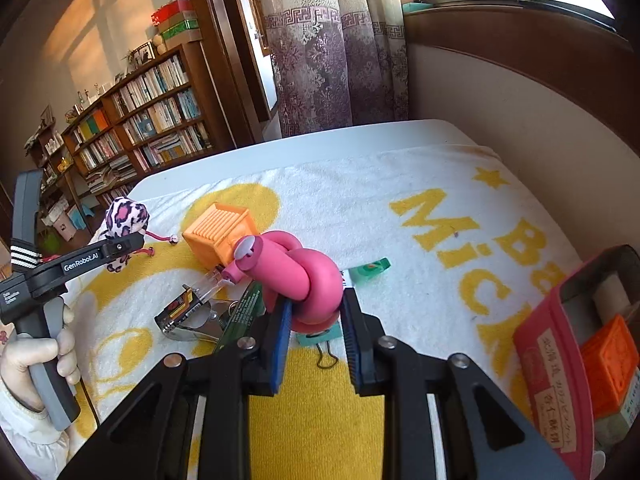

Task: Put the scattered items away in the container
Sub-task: 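Carry the pink knotted toy into the red tin and release it with the right tool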

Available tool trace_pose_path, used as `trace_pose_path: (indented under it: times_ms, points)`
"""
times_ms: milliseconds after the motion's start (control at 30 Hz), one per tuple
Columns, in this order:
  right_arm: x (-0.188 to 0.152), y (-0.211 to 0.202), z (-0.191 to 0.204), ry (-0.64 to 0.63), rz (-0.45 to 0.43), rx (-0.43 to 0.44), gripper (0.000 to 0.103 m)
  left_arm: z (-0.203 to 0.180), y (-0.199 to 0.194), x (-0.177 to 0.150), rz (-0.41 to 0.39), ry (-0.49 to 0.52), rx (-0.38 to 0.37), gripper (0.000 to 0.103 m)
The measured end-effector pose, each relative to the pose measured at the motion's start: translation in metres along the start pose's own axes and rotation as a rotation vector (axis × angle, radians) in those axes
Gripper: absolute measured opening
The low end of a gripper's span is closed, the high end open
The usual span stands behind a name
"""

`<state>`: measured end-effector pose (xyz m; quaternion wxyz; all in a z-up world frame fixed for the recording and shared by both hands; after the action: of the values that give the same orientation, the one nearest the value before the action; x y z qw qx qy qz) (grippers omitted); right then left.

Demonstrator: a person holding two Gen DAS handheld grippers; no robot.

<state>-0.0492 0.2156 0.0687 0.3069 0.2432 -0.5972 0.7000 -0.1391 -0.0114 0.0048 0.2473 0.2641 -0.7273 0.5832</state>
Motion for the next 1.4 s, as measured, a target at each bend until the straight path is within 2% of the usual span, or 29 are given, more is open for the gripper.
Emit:
trace_pose_path:
  times_ms: [333,567,767,933,1100,1267,1400]
  points:
    - [-0.018,-0.082,-0.056,0.107,-0.102,-0.081,0.027,-0.036,-0.017,-0.005,-0.015,0.072,-0.061,0.051]
    - [-0.044,-0.142,-0.116,0.186,-0.16,-0.223,0.027,-0.058,-0.03,-0.012,-0.015,0.105,-0.104,0.051]
    - [-0.071,-0.179,-0.168,0.253,-0.164,-0.339,0.027,-0.084,-0.049,-0.018,-0.019,0.11,-0.17,0.051]
    - [-0.088,-0.188,-0.196,0.299,-0.133,-0.378,0.027,-0.116,-0.07,-0.026,-0.036,0.15,-0.21,0.051]
    - [-0.097,-0.191,-0.204,0.286,-0.121,-0.38,0.027,-0.149,-0.087,-0.037,-0.042,0.186,-0.249,0.051]
    - [-0.103,-0.193,-0.216,0.278,-0.1,-0.418,0.027,-0.184,-0.104,-0.047,-0.05,0.236,-0.292,0.051]
    - [-0.106,-0.185,-0.224,0.272,-0.056,-0.39,0.027,-0.21,-0.115,-0.056,-0.05,0.273,-0.328,0.051]
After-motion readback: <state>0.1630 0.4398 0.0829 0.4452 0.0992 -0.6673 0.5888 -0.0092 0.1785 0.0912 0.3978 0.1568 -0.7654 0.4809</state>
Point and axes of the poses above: each gripper's, at about its wrist camera, not at the fingertips, and y roughly the way its jaws point, z to its left, x to its top, the point moved 7 cm from there along y, roughly the way its jaws point, and after that the axes turned 1 degree about -z, right-handed, at the moved point
